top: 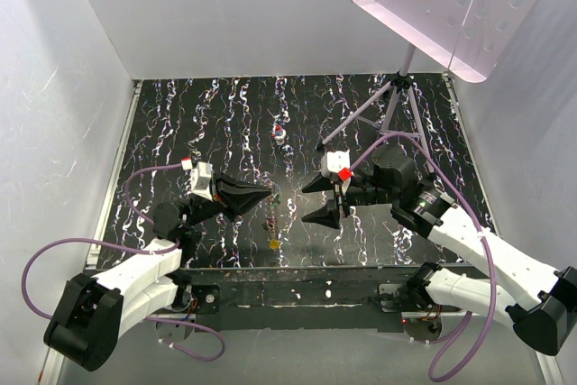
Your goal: Put the keys on the keyring
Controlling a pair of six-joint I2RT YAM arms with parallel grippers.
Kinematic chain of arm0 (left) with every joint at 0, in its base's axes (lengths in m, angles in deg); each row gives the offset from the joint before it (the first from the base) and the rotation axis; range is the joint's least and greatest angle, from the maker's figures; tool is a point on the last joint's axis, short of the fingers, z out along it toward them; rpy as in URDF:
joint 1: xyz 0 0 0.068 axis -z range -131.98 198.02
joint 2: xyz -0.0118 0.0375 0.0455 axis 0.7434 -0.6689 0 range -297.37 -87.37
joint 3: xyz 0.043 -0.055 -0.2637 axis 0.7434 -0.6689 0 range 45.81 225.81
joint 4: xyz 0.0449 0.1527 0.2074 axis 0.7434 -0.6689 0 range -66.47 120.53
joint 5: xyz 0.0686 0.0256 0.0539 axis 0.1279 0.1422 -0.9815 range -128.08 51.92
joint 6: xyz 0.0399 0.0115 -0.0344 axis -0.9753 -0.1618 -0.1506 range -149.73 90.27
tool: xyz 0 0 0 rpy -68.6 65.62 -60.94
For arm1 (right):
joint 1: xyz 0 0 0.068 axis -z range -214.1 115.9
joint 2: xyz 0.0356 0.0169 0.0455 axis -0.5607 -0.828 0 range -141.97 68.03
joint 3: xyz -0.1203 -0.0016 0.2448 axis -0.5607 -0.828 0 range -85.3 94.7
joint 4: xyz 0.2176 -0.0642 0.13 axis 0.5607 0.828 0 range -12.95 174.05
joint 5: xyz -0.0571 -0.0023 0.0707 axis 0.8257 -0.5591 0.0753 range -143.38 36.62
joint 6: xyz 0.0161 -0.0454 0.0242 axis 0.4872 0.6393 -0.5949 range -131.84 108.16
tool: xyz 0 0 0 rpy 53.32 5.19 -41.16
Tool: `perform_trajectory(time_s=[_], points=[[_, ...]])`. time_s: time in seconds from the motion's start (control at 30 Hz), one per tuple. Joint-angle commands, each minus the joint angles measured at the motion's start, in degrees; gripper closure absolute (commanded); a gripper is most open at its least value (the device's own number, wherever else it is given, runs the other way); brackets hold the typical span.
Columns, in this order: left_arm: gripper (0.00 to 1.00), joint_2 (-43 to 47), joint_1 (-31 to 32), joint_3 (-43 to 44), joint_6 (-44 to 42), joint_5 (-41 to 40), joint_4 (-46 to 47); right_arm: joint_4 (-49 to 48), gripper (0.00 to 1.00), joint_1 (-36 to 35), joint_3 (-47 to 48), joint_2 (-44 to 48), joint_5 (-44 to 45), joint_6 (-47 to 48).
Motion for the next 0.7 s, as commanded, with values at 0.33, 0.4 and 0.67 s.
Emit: perform_trajectory(time_s=[0.33,0.4,0.67], points=[[1.0,-0.1,-0.1,0.3,0.0,-0.9,3.7,-3.9,0.26,0.3,0.8,-0.8,-0.8,-0.9],[1.0,-0.2,-0.1,0.3,0.0,-1.0,3.7,-4.0,0.26,0.3,0.8,-0.8,-0.7,-0.9],[1.0,-0.1,-0.1,0.2,-0.1,-1.1,3.8,-4.6,0.26,0.3,0.6,-0.7,-0.8,-1.5]])
